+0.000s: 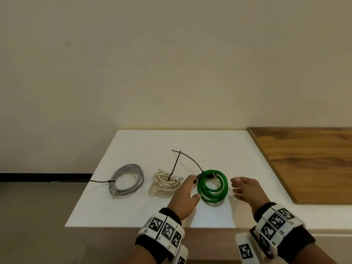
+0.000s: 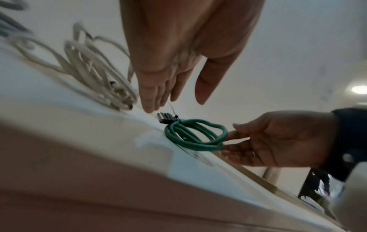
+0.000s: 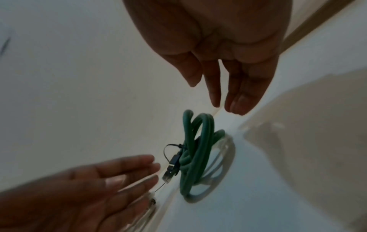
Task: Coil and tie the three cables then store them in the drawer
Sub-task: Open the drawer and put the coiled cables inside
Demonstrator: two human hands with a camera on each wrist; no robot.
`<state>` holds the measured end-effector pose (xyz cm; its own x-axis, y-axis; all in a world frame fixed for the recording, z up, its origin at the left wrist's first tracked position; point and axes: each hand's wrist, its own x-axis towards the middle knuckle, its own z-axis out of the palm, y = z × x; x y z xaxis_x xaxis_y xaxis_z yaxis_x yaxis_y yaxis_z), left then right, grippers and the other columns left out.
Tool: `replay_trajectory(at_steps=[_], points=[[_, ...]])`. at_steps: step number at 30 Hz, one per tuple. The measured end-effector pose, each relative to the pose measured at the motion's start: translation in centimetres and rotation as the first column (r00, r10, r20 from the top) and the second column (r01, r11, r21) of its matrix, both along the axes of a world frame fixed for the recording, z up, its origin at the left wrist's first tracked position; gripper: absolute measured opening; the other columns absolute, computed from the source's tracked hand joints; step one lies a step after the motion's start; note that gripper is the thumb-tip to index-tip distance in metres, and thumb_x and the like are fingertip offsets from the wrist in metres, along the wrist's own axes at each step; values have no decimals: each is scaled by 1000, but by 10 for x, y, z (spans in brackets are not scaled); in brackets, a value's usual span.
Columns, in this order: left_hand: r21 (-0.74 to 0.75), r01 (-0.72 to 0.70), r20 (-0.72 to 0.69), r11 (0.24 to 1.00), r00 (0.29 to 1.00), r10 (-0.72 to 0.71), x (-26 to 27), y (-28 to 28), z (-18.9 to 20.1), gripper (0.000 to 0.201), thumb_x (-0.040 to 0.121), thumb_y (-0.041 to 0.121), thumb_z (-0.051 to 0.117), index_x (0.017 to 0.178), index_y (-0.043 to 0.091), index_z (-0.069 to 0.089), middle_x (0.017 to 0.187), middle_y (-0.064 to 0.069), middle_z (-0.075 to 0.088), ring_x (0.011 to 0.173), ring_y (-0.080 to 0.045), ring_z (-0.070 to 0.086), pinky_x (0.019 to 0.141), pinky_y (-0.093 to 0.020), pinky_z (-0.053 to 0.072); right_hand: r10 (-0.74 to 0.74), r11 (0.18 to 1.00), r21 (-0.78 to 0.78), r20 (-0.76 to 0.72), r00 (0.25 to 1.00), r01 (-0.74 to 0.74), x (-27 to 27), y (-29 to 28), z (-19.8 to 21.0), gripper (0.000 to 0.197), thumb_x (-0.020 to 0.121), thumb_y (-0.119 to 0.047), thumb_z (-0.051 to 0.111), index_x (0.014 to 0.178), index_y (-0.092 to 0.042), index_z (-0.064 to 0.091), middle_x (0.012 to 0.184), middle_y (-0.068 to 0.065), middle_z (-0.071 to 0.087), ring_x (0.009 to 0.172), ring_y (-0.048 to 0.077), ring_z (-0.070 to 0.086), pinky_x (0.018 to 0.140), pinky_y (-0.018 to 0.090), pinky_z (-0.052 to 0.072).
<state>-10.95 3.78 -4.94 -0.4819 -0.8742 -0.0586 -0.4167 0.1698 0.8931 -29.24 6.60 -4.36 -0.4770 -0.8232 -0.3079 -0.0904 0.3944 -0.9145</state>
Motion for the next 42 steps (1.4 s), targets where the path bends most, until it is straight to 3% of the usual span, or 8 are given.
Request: replay_trajectory(at_steps=[6,9,12,16,20,27,34,42], points=[[-270,97,210,958,977,-40,35,25,-3,54,93,15,44,143,19,24,156,3,13,144,-10,10,113,-17,11,64,983,-131,-402,913,-127,21,41,9,11,90,-14,53,88,-9,62,81,8,65,83,29,59,80,43,49],[-383,99,340,918,940,41,69,43,-7,54,84,25,37,137,11,38,150,-8,31,140,-20,27,111,-22,19,161,956,-155,-438,884,-250,37,58,0,10,88,-14,57,82,-7,61,74,6,65,75,26,60,73,40,48],[-462,171,517,870,849,107,109,59,-11,47,74,23,39,113,4,60,118,-18,63,109,-31,62,92,-42,48,288,906,-112,-544,788,-408,54,81,-19,10,87,-14,58,79,-8,61,74,5,63,73,24,58,70,34,46],[-570,113,547,814,791,273,161,71,-3,44,76,12,50,118,0,55,123,-24,59,113,-40,57,97,-49,45,444,832,58,-667,598,-552,68,111,-30,21,85,-15,61,71,-27,50,74,4,60,70,22,55,65,30,41],[-481,-209,540,851,694,475,202,77,-15,61,91,21,47,142,3,19,151,-20,19,142,-31,14,119,-36,14,449,802,91,-744,494,-591,70,119,-42,25,78,-13,70,71,-30,53,73,2,63,69,22,59,66,34,47],[-260,-583,410,770,656,634,216,69,-61,87,85,16,59,143,-2,-3,154,-22,-4,143,-34,8,117,-34,16,438,810,147,-796,418,-568,59,114,-73,25,67,-6,79,91,-7,70,94,12,70,87,35,66,75,41,50],[192,-808,-8,557,566,824,224,41,-83,88,66,19,81,134,2,27,139,-17,41,128,-31,41,110,-41,34,452,802,172,-801,392,-572,51,99,-99,28,66,-2,79,92,-4,70,98,16,69,86,39,66,75,43,51],[131,-815,46,564,574,818,238,36,-87,66,70,30,77,117,3,38,122,-15,53,102,-22,50,86,-29,39,277,811,7,-885,374,-585,57,93,-101,27,61,5,79,83,-7,70,75,10,67,70,34,65,62,37,51]])
